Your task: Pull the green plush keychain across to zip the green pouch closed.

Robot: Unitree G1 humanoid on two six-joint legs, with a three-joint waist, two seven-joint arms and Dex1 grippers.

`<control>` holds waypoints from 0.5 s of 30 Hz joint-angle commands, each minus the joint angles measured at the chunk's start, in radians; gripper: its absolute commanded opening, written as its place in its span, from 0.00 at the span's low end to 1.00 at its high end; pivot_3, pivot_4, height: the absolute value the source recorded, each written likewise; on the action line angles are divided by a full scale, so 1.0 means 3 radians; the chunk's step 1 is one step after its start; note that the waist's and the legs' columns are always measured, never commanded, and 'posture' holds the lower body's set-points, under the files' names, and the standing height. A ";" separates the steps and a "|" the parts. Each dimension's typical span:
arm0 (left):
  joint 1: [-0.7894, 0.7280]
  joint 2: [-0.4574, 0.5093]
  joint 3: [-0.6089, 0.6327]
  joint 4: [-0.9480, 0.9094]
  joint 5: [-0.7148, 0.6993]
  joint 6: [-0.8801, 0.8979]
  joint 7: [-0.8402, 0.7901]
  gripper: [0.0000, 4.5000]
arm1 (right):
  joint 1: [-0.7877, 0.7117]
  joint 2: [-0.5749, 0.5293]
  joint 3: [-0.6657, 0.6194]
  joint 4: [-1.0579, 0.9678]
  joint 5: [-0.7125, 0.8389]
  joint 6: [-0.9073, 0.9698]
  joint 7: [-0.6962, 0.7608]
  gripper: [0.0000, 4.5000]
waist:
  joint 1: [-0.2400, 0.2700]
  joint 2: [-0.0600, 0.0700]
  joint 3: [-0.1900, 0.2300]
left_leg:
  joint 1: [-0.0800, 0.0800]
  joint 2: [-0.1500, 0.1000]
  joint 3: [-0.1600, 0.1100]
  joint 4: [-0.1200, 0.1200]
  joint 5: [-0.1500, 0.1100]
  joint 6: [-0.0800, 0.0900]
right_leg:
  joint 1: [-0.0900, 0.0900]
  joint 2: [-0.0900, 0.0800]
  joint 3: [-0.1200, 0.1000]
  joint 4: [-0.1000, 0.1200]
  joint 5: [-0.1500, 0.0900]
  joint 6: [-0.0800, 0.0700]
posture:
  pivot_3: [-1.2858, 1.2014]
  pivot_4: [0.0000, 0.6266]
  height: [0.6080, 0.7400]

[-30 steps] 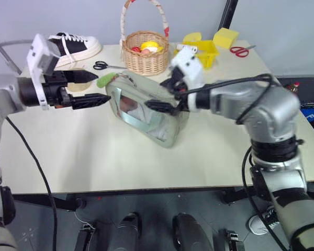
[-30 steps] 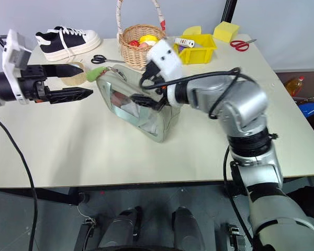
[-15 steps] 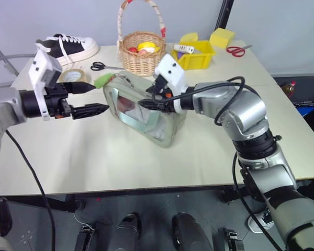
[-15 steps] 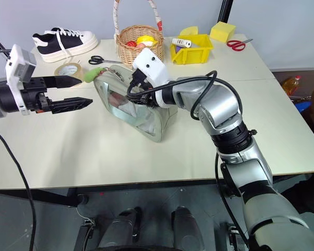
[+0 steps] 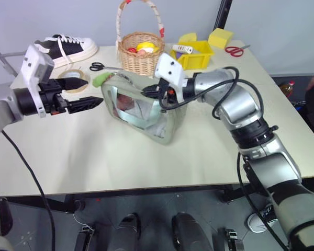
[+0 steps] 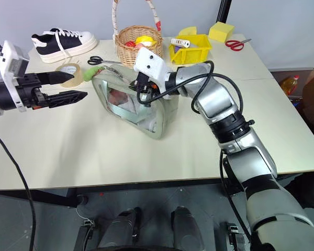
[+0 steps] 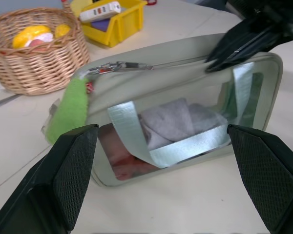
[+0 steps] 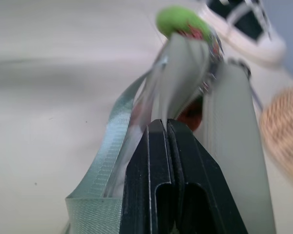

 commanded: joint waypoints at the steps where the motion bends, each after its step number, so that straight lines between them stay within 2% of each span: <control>1: -0.0079 0.0087 0.0119 0.0006 0.0010 -0.0102 -0.0028 1.00 | -0.0279 0.0040 -0.0120 0.0379 -0.0066 -0.0920 0.0464 0.00 | -0.0003 0.0000 0.0000 | 0.0000 0.0000 0.0000 -0.0001 0.0000 0.0000 | 0.0000 0.0000 0.0000 -0.0001 0.0000 0.0000 | 0.52 0.24 1.00; 8: 0.0068 0.0054 0.0161 -0.0151 -0.0051 -0.0055 0.0040 1.00 | -0.0313 0.0164 -0.0166 0.0858 -0.0178 -0.1228 0.0663 0.00 | 0.0002 0.0000 0.0000 | 0.0000 0.0003 -0.0002 -0.0002 0.0004 -0.0007 | -0.0001 0.0001 0.0000 0.0000 0.0000 -0.0001 | 0.52 0.24 1.00; 13: 0.0167 0.0064 0.0208 -0.0242 -0.0107 -0.0006 0.0061 1.00 | -0.0049 0.0090 -0.0109 0.0578 -0.0181 -0.1053 0.0859 0.00 | 0.0009 -0.0001 0.0000 | 0.0000 0.0004 -0.0004 -0.0001 0.0005 -0.0009 | 0.0001 0.0000 0.0000 0.0001 0.0000 -0.0001 | 0.52 0.24 1.00; 15: 0.0158 0.0070 0.0189 -0.0207 -0.0102 -0.0023 0.0059 1.00 | 0.0030 0.0025 -0.0138 0.0306 -0.0055 -0.0779 0.1011 0.00 | 0.0013 -0.0001 0.0000 | 0.0000 0.0003 -0.0005 0.0000 0.0005 -0.0009 | 0.0002 -0.0001 0.0000 0.0001 0.0001 -0.0001 | 0.52 0.24 1.00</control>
